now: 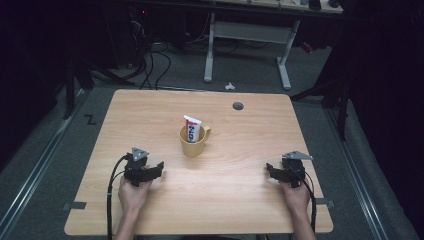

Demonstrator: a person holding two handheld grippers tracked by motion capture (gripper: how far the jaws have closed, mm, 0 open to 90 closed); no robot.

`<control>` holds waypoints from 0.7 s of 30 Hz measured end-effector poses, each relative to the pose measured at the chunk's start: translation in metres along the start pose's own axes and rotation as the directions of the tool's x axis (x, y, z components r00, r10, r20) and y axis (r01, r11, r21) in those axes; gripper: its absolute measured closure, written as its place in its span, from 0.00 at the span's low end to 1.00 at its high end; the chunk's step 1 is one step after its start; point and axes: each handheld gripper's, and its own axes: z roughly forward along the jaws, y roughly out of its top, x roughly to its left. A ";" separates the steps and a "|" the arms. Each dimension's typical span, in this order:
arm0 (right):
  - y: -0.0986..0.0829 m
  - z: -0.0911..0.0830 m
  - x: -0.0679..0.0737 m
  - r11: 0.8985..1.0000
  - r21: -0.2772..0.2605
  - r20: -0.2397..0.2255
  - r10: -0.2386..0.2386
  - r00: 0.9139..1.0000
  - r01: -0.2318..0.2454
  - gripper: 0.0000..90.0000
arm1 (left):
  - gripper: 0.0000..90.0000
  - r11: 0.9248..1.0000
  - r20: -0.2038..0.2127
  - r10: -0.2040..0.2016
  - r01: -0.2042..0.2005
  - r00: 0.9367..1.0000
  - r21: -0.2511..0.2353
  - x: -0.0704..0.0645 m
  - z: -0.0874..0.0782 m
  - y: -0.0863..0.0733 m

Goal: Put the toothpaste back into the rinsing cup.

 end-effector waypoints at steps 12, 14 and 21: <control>0.000 0.000 0.000 1.000 0.000 0.000 0.000 1.000 0.000 0.32 | 0.34 0.998 -0.050 0.054 -0.053 0.997 0.018 -0.005 0.012 -0.007; 0.000 0.000 0.000 1.000 0.000 0.000 0.000 1.000 0.000 0.32 | 0.33 0.998 -0.053 0.054 -0.053 0.997 0.017 -0.005 0.013 -0.007; 0.000 0.000 0.000 1.000 0.000 0.000 0.000 1.000 0.000 0.32 | 0.33 0.998 -0.046 0.053 -0.052 0.998 0.019 -0.004 0.013 -0.007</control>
